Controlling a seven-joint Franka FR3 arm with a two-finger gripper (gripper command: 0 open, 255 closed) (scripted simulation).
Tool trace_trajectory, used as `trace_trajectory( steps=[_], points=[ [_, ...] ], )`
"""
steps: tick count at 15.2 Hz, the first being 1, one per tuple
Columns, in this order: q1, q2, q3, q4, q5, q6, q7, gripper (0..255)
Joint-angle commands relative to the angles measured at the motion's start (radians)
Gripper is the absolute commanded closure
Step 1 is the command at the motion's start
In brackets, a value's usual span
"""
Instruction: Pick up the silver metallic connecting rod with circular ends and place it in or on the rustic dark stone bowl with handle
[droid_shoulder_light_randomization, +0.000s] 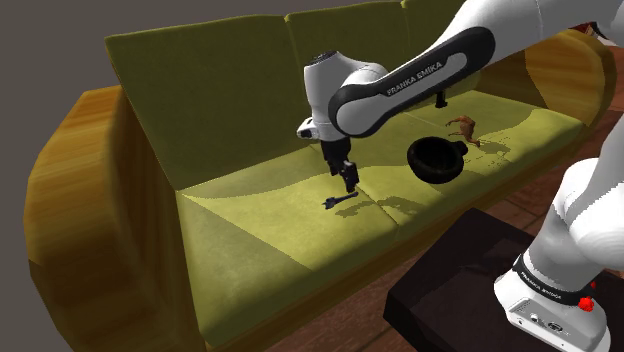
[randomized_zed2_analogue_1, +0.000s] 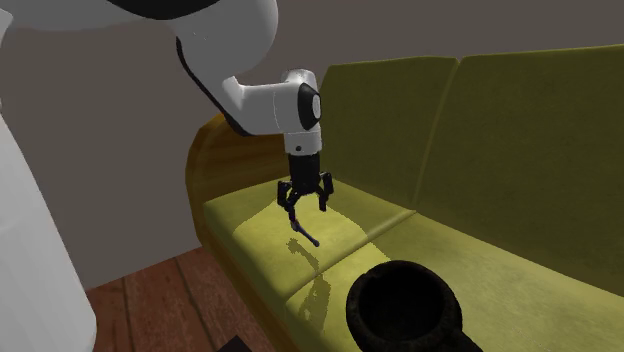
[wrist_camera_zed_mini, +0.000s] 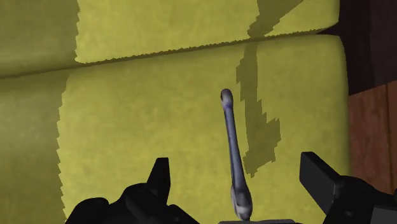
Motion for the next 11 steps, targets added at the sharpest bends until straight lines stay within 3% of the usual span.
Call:
trace_trajectory(
  steps=[1, 11],
  points=[
    [0.020, 0.046, 0.020, 0.016, -0.011, 0.016, -0.050, 0],
    [0.018, 0.086, 0.017, -0.046, -0.028, 0.116, -0.045, 0]
  ],
)
